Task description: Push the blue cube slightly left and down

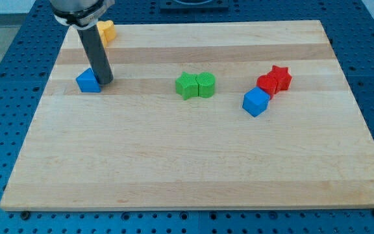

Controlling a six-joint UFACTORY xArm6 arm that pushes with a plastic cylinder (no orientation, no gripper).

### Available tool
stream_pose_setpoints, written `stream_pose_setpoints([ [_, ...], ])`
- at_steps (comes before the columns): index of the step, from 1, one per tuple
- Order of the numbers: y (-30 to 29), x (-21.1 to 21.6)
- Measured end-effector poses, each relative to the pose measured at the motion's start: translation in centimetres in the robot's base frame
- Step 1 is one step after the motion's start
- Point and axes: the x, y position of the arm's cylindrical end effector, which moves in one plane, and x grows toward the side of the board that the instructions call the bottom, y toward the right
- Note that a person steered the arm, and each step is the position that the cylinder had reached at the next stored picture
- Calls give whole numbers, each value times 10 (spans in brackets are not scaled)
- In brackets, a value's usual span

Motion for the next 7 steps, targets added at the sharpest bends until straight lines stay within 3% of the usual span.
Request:
stream_pose_setpoints([
  [3, -10, 9],
  [4, 25, 20],
  [7, 177, 133],
])
